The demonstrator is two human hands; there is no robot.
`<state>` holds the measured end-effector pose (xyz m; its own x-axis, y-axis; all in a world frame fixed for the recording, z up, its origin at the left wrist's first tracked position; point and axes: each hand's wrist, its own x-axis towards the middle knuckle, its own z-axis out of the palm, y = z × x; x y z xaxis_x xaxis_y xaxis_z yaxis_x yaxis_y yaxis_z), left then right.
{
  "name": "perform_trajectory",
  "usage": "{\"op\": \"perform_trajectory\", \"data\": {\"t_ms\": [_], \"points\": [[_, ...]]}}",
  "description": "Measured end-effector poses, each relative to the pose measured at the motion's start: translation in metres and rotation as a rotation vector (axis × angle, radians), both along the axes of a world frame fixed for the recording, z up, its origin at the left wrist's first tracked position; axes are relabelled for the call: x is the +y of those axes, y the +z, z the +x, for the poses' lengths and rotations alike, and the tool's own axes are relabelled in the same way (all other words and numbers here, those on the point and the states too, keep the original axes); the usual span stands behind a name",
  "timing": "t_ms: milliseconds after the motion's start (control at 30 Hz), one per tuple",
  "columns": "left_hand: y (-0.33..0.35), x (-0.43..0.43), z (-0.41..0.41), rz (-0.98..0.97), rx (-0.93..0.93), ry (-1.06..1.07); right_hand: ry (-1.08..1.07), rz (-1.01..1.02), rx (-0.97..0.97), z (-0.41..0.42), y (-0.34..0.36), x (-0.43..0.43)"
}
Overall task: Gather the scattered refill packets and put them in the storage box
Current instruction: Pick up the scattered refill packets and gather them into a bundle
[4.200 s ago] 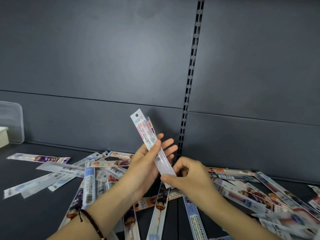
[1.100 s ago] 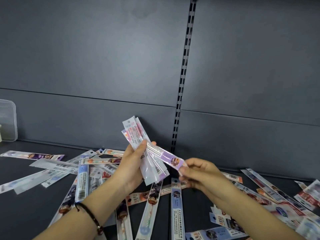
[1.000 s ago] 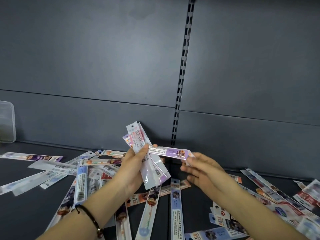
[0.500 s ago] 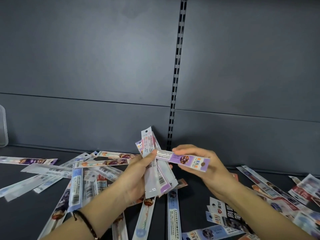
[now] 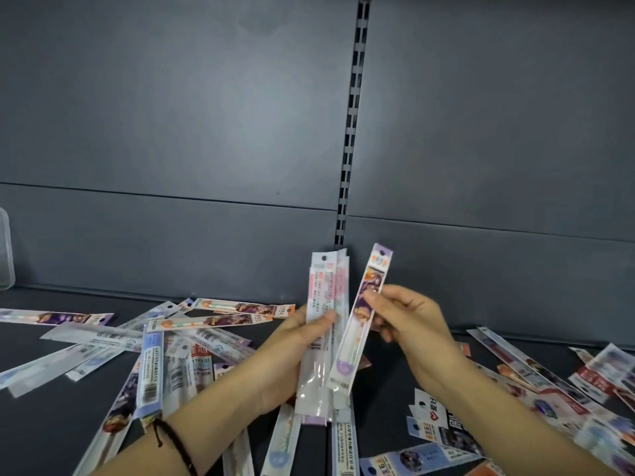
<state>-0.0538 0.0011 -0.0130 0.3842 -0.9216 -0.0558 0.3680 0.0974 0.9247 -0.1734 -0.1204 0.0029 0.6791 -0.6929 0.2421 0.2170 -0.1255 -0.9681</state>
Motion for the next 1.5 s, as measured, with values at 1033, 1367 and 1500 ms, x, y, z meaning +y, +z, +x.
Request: {"op": "perform_trajectory", "data": {"t_ms": [1033, 1367, 1500], "points": [[0.006, 0.046, 0.072, -0.047, -0.114, 0.253, 0.121, -0.878, 0.853, 0.033, -0.028, 0.0], [-0.005, 0.06, 0.106, -0.023, 0.029, 0.33, -0.176, -0.904, 1.141, 0.055, -0.031, 0.025], [-0.005, 0.06, 0.102, -0.017, 0.033, 0.31, -0.119, -0.857, 1.179, 0.071, -0.036, 0.039]]}}
